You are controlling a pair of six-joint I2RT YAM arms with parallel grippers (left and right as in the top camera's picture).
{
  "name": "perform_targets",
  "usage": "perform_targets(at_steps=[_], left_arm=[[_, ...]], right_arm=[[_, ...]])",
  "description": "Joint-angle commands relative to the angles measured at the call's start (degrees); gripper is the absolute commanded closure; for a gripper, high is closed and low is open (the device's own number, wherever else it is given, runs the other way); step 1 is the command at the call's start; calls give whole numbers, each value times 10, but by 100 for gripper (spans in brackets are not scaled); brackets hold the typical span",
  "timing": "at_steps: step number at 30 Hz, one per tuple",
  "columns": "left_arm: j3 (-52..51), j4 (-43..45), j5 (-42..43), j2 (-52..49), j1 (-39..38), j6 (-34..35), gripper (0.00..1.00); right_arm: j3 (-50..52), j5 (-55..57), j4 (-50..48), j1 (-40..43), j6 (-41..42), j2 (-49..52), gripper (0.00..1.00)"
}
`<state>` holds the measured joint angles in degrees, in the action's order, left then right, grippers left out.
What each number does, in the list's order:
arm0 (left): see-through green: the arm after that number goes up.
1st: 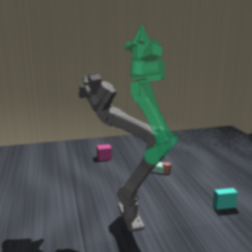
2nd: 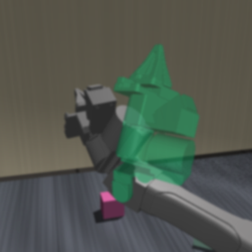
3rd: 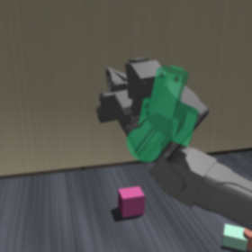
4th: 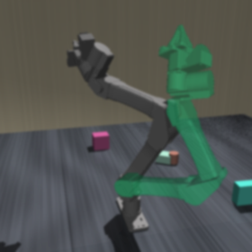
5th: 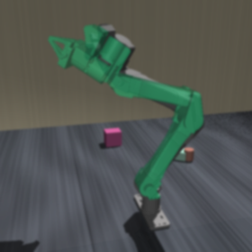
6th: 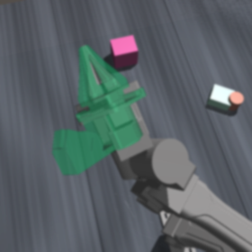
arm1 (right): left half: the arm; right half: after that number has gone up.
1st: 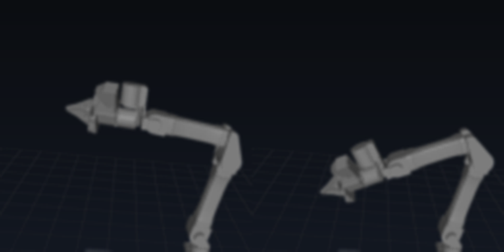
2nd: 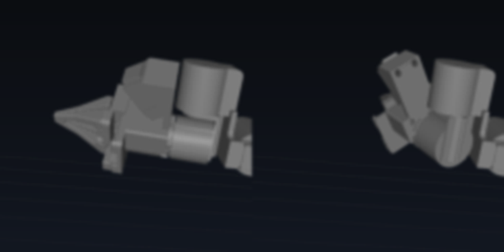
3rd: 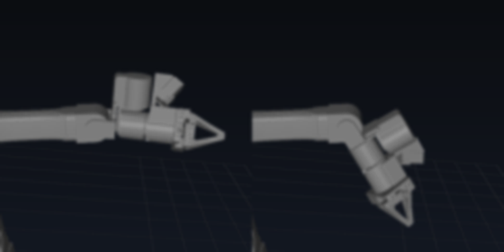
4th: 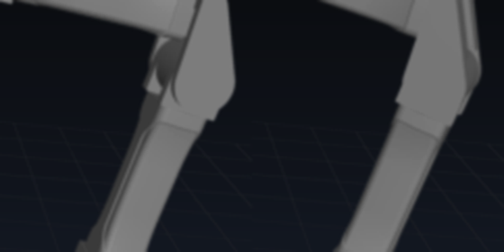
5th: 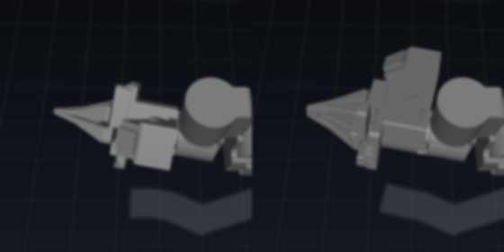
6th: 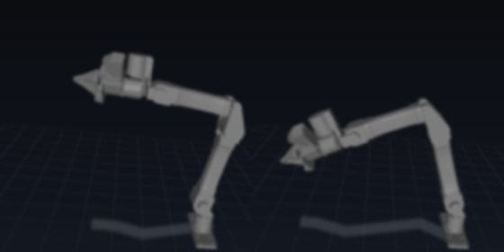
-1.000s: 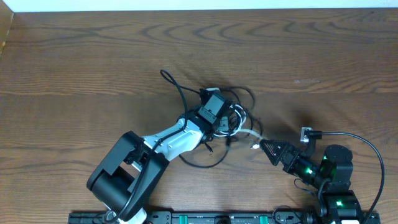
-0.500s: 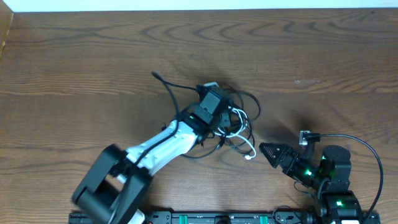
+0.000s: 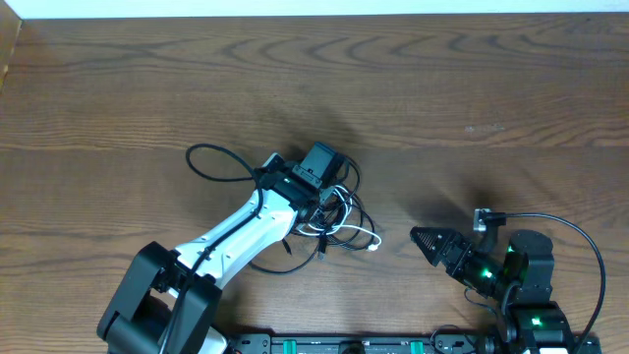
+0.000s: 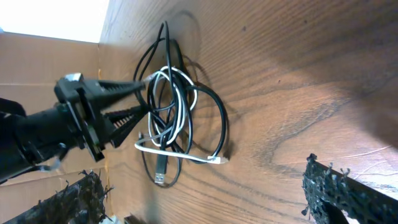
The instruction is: Untangle cables
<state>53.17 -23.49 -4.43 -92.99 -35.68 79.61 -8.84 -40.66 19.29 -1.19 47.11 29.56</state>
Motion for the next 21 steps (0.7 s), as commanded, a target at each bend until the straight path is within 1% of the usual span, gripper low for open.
perform_targets(at_steps=[1,5,8,9,10,13,14,16,17,19,21], left_arm=[[6,27,30,5,2,-69,5],[19,28,38,31,11,-254,5],[23,21,40,78,25,-423,4],[23,17,39,95,30,-476,0],[23,15,37,113,35,-530,1],[23,10,11,160,48,-699,1],[23,8,1,171,50,-741,1],[23,2,-1,184,51,-803,1],[23,-1,-1,185,51,-822,1],[21,-5,-1,175,51,-849,1],[19,-12,-2,156,51,-859,1]], right_arm=[[-7,7,2,0,-5,-3,1],[-7,17,14,0,-5,-3,1],[-7,36,23,0,-4,-3,1],[-7,40,24,0,-4,-3,1],[-7,42,24,0,-5,-3,1],[-7,49,24,0,-4,-3,1],[-7,53,24,0,-4,-3,1],[-7,61,24,0,-4,-3,1],[-7,63,24,0,-4,-3,1],[-7,63,24,0,-4,-3,1],[-7,63,24,0,-4,-3,1]])
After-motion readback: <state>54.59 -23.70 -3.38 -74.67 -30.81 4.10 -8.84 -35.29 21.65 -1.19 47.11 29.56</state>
